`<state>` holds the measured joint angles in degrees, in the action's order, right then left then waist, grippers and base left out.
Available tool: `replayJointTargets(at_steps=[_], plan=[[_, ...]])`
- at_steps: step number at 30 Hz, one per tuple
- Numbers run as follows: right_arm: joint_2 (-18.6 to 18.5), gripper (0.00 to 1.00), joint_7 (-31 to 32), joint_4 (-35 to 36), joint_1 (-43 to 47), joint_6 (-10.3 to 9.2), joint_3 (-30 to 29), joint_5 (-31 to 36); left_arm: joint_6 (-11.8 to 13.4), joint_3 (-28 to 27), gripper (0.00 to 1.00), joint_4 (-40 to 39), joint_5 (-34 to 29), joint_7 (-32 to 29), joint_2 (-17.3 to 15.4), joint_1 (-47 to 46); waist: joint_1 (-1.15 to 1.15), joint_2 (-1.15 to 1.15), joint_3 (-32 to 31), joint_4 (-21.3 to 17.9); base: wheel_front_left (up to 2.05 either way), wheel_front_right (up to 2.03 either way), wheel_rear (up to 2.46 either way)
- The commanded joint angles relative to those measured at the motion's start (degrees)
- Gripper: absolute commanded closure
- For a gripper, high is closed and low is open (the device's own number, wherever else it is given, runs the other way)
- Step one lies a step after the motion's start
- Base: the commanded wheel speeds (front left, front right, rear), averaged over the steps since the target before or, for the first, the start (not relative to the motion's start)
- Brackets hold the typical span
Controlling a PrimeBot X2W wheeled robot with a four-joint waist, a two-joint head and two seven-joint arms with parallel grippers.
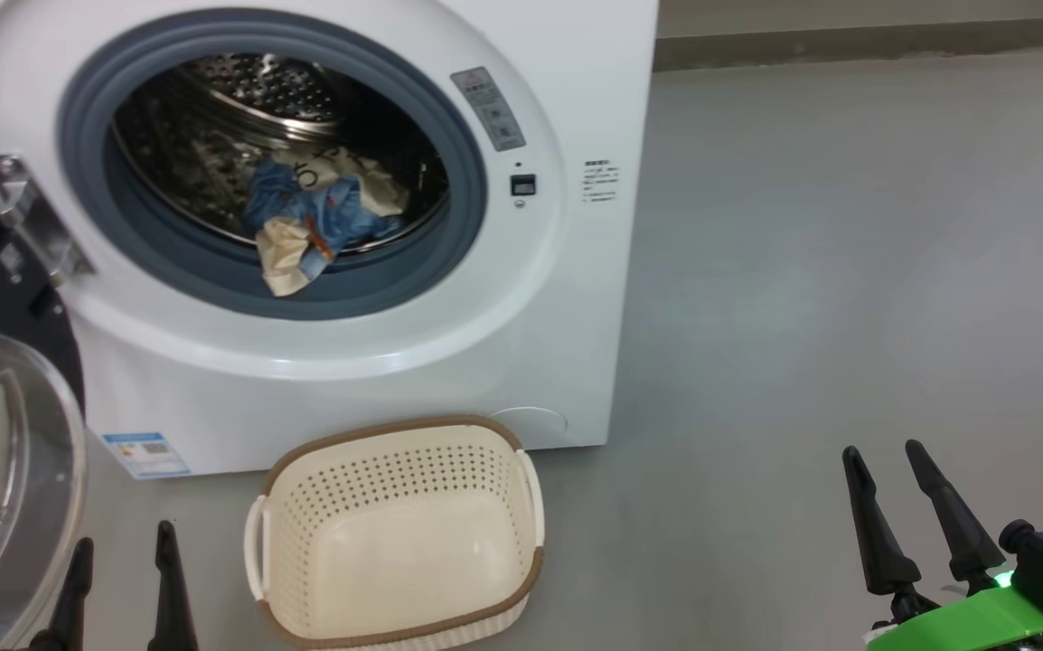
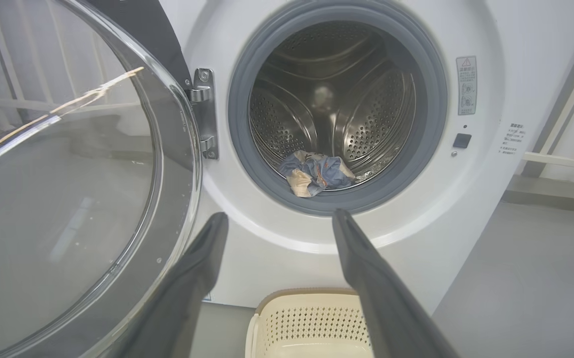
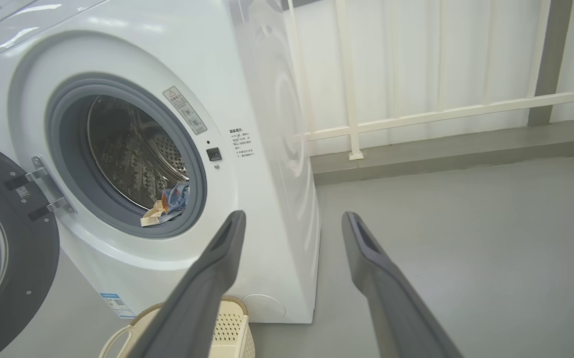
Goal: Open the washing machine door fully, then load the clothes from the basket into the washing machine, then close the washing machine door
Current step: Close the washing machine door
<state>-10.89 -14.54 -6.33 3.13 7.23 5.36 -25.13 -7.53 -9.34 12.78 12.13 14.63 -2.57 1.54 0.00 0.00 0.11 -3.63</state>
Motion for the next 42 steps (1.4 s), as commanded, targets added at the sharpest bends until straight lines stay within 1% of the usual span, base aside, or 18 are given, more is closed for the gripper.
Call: replayJointTargets(at_steps=[1,6,18,19,28,37,42], plan=[[-1.2,0.0,-0.5,1.5,-0.8,0.25,1.3,0.3,0.0,-1.9,0.0,-2.0,0.5,0.4,-0.7,-0.4,0.0,0.0,-0.1,1.8,0.0,0.0,0.0],[-1.5,0.0,-0.5,1.3,-1.3,0.25,2.3,0.2,0.0,-2.0,0.0,-2.5,0.6,0.4,-0.5,0.1,0.0,0.0,-0.1,5.6,0.0,0.0,0.0],[-1.9,0.0,-0.5,0.7,-2.6,0.25,4.7,0.0,0.4,-2.2,0.0,-3.4,1.8,0.4,-0.3,1.3,0.0,0.0,0.0,16.4,0.0,0.0,0.0],[-1.9,0.0,-0.5,0.7,-2.6,0.25,4.7,0.0,0.4,-2.2,0.0,-3.4,1.8,0.4,-0.3,1.3,0.0,0.0,0.0,16.4,0.0,0.0,0.0],[-2.0,0.0,-0.5,0.4,-3.0,0.25,6.1,-0.2,1.1,-1.8,0.0,-3.8,2.6,0.4,-0.3,2.1,0.0,0.0,-0.4,23.9,0.0,0.0,0.0],[-1.9,0.0,-0.5,0.3,-2.3,0.25,6.6,-0.4,1.4,-1.9,0.0,-4.0,2.6,0.4,-0.3,2.8,0.0,0.0,-1.0,29.6,0.0,0.0,0.0],[-1.9,0.0,-0.5,0.3,-1.9,0.25,6.7,-0.5,1.8,-1.9,0.0,-4.0,2.4,0.4,-0.3,3.2,0.0,0.0,-1.2,32.1,0.0,0.0,0.0]])
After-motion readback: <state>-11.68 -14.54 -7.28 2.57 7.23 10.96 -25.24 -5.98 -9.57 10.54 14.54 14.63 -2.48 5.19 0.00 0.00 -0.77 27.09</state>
